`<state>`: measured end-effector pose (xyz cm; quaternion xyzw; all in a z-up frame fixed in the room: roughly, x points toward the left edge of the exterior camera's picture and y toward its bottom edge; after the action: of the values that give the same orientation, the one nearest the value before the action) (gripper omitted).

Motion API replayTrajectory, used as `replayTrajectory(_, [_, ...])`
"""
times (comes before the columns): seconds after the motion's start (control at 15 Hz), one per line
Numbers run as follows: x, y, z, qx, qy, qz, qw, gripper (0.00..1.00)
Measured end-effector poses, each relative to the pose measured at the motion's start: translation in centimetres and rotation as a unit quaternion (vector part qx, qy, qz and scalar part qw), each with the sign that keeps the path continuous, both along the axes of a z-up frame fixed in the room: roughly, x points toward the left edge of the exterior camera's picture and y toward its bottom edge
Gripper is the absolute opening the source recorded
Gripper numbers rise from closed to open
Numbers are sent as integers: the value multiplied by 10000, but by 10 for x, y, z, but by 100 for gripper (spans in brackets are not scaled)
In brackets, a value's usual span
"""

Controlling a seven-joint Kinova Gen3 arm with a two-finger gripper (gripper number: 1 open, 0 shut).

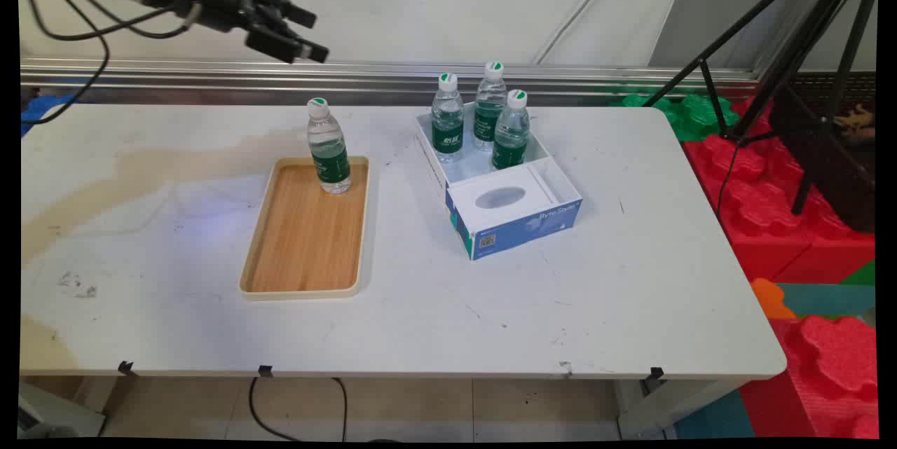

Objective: Pick up the green bottle from the white box

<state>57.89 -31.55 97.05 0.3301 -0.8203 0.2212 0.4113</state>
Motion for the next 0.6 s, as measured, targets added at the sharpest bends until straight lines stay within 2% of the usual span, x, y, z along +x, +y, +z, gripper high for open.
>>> replayTrajectory(0.27, [-21,-36,-15,51,-157,-123,9998,100])
replayTrajectory(0.6, [-41,-66,-34,168,-331,-200,9991,100])
